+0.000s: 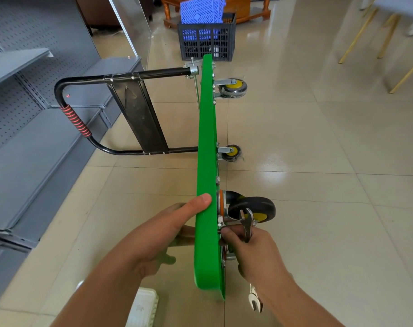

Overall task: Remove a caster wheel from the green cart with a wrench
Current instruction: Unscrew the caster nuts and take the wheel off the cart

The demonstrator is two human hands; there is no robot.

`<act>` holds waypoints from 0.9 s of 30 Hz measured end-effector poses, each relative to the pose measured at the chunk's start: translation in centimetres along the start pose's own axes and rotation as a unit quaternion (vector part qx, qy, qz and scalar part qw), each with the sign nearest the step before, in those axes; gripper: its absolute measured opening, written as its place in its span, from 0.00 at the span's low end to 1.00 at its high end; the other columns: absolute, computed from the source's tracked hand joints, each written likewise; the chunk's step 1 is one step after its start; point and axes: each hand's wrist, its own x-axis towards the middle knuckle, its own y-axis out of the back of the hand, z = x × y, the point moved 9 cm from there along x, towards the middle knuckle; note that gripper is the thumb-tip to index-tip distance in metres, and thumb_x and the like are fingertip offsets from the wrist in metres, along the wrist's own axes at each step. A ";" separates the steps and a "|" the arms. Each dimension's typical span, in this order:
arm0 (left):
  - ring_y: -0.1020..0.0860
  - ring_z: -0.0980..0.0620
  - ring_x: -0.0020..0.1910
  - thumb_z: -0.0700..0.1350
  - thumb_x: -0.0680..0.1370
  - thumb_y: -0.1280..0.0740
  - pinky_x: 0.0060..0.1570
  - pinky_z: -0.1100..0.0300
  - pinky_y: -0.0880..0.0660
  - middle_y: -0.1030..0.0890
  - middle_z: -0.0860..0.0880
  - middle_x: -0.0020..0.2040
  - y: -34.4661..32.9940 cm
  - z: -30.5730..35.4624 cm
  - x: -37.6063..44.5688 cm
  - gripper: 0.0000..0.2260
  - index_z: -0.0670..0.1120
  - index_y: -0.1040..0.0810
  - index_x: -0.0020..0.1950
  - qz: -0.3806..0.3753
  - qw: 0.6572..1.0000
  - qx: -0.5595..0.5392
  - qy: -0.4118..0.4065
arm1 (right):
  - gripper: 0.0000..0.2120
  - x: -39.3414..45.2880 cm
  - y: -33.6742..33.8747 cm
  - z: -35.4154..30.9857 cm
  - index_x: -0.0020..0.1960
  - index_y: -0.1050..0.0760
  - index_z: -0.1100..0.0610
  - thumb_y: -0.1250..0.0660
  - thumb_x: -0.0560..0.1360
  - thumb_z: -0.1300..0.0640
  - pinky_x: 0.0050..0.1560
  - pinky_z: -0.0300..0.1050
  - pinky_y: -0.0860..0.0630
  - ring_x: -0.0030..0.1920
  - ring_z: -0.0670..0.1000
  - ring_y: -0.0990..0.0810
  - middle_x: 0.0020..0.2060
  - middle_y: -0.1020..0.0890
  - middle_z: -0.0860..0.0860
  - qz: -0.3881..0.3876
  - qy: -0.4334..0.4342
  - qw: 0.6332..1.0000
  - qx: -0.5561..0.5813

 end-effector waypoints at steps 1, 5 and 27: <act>0.19 0.48 0.60 0.79 0.54 0.32 0.71 0.30 0.39 0.13 0.52 0.50 0.0 0.0 0.0 0.45 0.60 0.25 0.67 0.000 1.000 0.000 0.000 | 0.10 0.1 0.0 0.1 0.42 0.14 0.49 0.31 0.78 0.49 0.52 0.48 0.21 0.43 0.46 0.16 0.38 0.13 0.45 0.001 -0.001 1.000 -0.010; 0.19 0.49 0.60 0.79 0.54 0.32 0.72 0.30 0.40 0.13 0.52 0.50 -0.1 0.0 -0.1 0.44 0.60 0.25 0.66 0.004 1.000 -0.001 0.001 | 0.19 0.4 0.1 0.6 0.38 0.15 0.54 0.34 0.79 0.43 0.46 0.52 0.22 0.40 0.59 0.17 0.39 0.15 0.58 0.015 -0.009 1.000 -0.025; 0.19 0.48 0.59 0.78 0.54 0.32 0.72 0.27 0.43 0.12 0.52 0.48 -0.2 0.1 -0.5 0.41 0.61 0.24 0.64 0.014 1.000 -0.011 0.004 | 0.07 -0.5 -0.1 0.7 0.45 0.15 0.62 0.32 0.78 0.65 0.23 0.30 0.34 0.22 0.38 0.27 0.28 0.19 0.46 0.002 -0.046 0.986 0.162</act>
